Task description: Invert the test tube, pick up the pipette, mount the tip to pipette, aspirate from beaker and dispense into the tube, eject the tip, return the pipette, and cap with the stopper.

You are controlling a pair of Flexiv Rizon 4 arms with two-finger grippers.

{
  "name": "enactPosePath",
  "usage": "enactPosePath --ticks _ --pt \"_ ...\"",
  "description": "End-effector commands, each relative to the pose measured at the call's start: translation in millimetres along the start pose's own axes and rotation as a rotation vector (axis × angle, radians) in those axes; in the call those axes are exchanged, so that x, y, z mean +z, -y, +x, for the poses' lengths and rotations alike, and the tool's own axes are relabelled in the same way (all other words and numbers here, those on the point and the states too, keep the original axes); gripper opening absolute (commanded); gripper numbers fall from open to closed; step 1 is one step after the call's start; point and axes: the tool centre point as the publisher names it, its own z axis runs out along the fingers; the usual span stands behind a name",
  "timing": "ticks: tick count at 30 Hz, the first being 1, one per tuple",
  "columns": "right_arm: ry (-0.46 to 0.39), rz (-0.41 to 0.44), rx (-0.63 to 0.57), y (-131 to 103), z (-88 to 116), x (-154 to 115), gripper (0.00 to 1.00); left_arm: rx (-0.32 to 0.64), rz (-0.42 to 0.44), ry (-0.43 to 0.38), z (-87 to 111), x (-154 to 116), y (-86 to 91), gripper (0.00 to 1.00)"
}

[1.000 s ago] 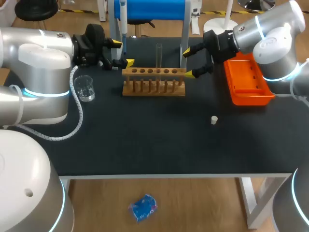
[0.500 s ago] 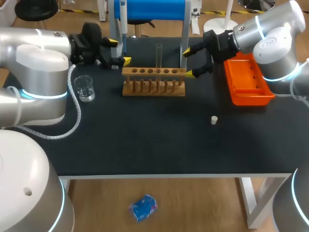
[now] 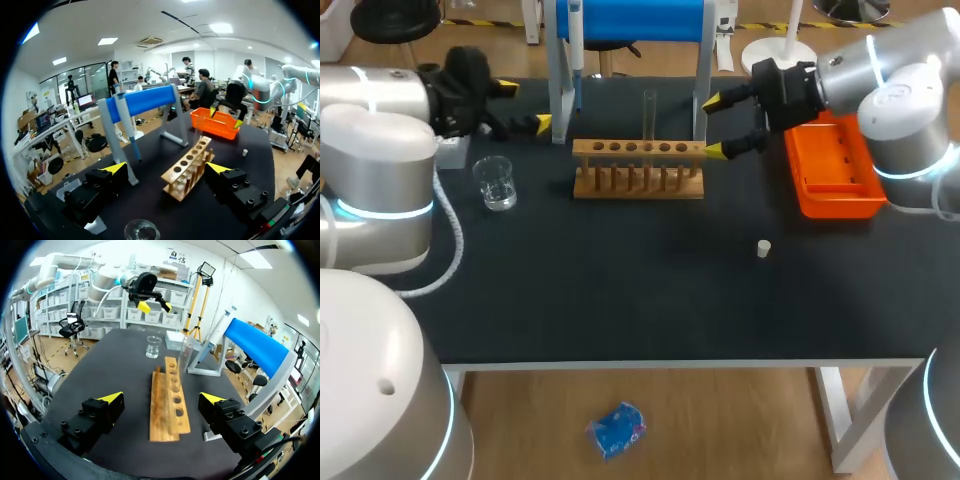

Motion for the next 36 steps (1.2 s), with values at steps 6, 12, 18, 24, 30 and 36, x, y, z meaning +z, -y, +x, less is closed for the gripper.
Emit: enactPosePath --ticks 6,12,18,24,30,36 --pt "0.013 -0.044 0.005 -11 27 -16 1.0 -0.026 0.0 0.08 -10.0 -28 -11.8 1.0" --pt "0.013 -0.044 0.005 -11 27 -16 1.0 -0.026 0.0 0.08 -10.0 -28 -11.8 1.0" --pt "0.013 -0.044 0.005 -11 27 -16 1.0 -0.026 0.0 0.08 -10.0 -28 -11.8 1.0" --pt "-0.018 -0.175 0.041 -11 59 -28 1.0 -0.098 0.049 0.069 -26.5 -47 -22.5 1.0" --pt "-0.045 -0.275 0.069 -9 96 -34 1.0 -0.172 0.115 0.019 -45.3 -67 -38.1 1.0" --pt "-0.117 -0.352 0.027 -22 127 -38 1.0 -0.204 0.114 0.061 -64.7 -83 -53.6 1.0"
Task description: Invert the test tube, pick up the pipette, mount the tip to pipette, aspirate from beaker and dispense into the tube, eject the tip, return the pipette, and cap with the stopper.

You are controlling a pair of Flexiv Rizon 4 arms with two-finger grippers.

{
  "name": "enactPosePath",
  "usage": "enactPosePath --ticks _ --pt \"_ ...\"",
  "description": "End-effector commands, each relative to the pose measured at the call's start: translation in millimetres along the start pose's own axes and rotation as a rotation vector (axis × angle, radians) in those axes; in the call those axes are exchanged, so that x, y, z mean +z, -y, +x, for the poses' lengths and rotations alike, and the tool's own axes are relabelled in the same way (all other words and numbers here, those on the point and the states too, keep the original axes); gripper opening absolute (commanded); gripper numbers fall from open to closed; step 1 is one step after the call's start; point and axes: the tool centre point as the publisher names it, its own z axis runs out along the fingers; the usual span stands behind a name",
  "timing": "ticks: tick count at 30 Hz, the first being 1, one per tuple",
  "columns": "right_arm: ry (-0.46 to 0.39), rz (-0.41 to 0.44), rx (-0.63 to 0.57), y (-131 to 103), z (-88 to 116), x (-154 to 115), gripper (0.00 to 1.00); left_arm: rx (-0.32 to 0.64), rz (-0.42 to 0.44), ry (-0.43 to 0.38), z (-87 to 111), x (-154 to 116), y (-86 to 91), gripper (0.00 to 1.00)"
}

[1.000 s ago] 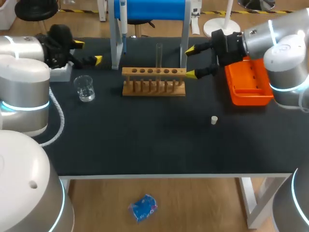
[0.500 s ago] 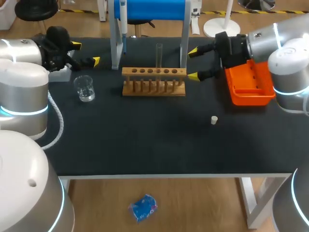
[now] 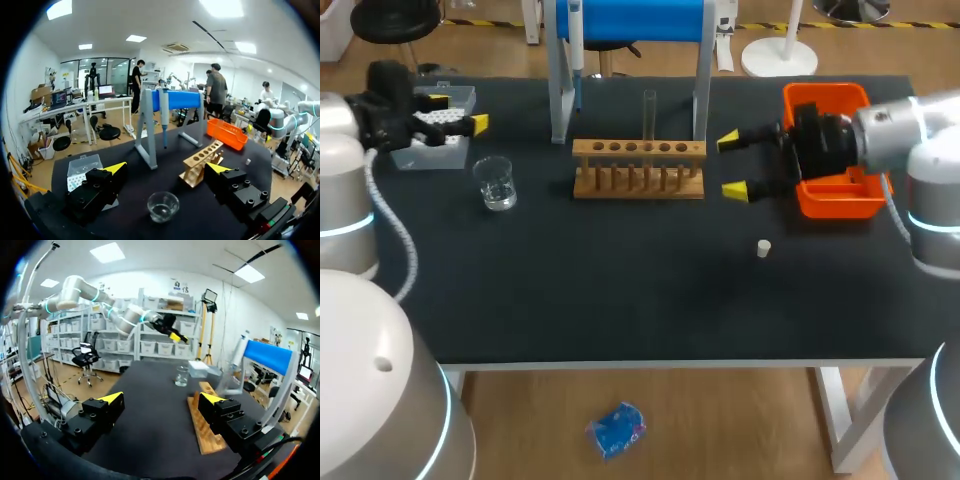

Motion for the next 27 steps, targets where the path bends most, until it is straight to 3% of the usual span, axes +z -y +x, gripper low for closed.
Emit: enactPosePath --ticks 1,11,19,21,27 --pt "-0.014 -0.034 -0.019 -6 24 -3 1.0 -0.002 0.035 -0.004 -12.6 -15 -10.1 1.0" --pt "-0.082 -0.079 -0.015 -2 54 8 1.0 0.0 0.011 0.072 -48.5 -19 -36.0 1.0" --pt "-0.114 -0.1 0.014 4 66 18 1.0 -0.018 -0.007 0.109 -69.9 -23 -49.4 1.0" --pt "-0.15 -0.099 -0.05 4 74 21 1.0 -0.023 -0.004 0.109 -73.8 -23 -51.6 1.0" --pt "-0.15 -0.099 -0.05 4 74 21 1.0 -0.004 -0.051 0.144 -86.6 -21 -59.8 1.0"
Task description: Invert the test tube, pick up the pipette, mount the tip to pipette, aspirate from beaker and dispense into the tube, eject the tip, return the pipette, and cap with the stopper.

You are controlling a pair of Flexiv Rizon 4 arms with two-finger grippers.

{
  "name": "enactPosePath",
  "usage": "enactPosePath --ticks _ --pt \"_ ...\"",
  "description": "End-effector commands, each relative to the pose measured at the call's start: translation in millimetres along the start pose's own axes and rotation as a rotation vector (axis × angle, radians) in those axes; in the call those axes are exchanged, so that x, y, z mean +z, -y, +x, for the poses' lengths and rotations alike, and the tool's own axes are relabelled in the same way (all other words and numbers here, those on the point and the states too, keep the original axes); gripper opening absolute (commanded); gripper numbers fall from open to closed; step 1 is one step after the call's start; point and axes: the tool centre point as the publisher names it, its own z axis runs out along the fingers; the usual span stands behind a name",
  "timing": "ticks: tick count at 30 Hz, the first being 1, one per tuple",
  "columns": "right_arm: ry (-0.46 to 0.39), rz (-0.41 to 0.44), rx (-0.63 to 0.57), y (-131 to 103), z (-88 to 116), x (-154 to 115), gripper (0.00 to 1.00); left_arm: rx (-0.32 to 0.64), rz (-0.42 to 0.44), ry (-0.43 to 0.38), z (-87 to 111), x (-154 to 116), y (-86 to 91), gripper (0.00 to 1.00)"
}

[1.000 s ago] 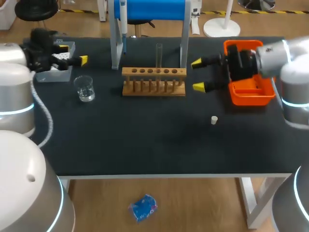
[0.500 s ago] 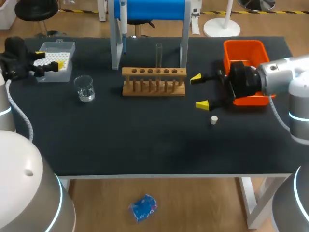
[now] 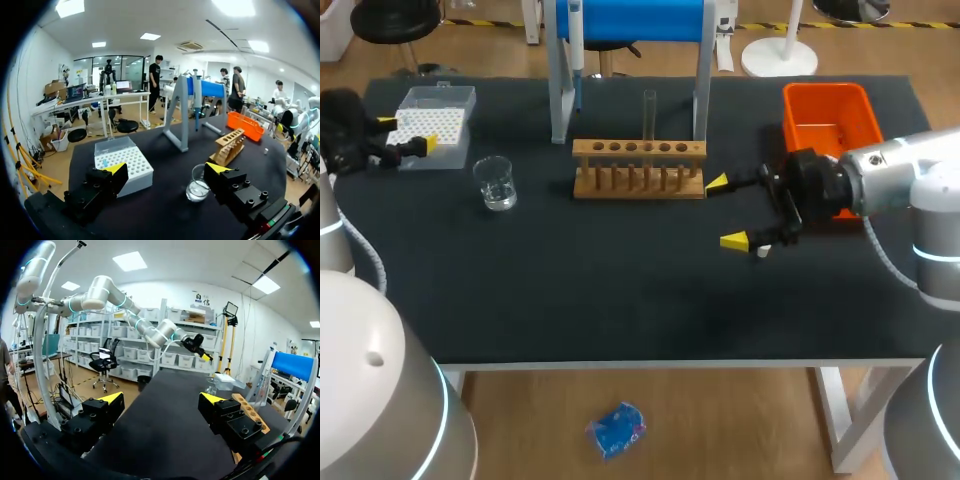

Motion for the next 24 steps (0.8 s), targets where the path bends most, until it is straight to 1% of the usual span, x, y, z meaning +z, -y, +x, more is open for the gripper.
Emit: enactPosePath --ticks 1,7,9,15,18,24 --pt "-0.005 -0.003 -0.001 1 -2 -1 1.0 0.013 -0.027 0.017 -9.2 7 -3.5 1.0" --pt "-0.005 -0.003 -0.001 1 -2 -1 1.0 0.044 -0.057 0.051 -23.1 16 -7.7 1.0" --pt "-0.005 -0.003 -0.001 1 -2 -1 1.0 0.068 -0.076 0.074 -29.8 20 -10.6 1.0" --pt "-0.005 -0.003 -0.001 1 -2 -1 1.0 0.044 -0.081 0.087 -49.7 31 -18.3 1.0" --pt "-0.005 -0.003 -0.001 1 -2 -1 1.0 0.042 -0.09 0.132 -61.1 36 -20.5 1.0" --pt "-0.005 -0.003 -0.001 1 -2 -1 1.0 0.042 -0.09 0.132 -61.1 36 -20.5 1.0"
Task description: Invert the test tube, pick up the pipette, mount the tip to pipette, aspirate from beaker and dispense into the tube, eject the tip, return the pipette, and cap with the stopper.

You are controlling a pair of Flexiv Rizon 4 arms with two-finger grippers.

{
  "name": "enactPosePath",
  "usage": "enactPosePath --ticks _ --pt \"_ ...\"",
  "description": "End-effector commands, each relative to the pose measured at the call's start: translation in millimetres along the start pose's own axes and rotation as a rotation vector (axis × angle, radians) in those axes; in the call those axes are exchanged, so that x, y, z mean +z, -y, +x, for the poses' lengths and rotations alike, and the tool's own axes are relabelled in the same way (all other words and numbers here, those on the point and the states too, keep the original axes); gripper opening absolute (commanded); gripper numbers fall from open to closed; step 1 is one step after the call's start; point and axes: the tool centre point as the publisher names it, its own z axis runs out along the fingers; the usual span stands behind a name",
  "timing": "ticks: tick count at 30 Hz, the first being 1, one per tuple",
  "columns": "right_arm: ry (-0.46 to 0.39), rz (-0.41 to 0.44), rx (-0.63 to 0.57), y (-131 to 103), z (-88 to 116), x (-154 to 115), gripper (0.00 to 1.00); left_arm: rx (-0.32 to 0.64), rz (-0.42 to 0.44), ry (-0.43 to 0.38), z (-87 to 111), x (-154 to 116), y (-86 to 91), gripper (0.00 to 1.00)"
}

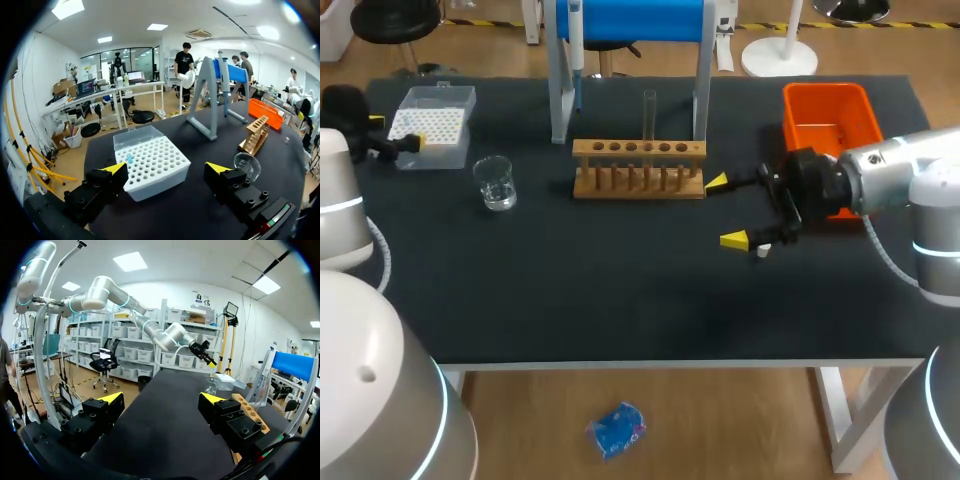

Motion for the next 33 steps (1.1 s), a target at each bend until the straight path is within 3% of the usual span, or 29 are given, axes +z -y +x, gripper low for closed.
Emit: enactPosePath --ticks 1,9,11,21,29,31,33 --pt "0.0 0.001 0.0 0 0 0 1.0 0.0 0.003 0.008 0.7 4 -1.2 1.0" --pt "0.0 0.001 0.0 0 0 0 1.0 0.0 0.003 0.008 0.7 4 -1.2 1.0" --pt "0.0 0.001 0.0 0 0 0 1.0 -0.003 0.022 -0.038 2.5 14 -0.4 1.0" --pt "0.0 0.001 0.0 0 0 0 1.0 0.065 0.0 -0.023 -26.2 35 3.5 1.0" --pt "0.0 0.001 0.0 0 0 0 1.0 -0.002 -0.001 -0.022 -41.9 54 -0.5 1.0" --pt "0.0 0.001 0.0 0 0 0 1.0 0.031 -0.019 0.02 -47.3 59 -2.6 1.0" --pt "0.0 0.001 0.0 0 0 0 1.0 0.014 -0.011 0.013 -51.7 61 -3.0 1.0"
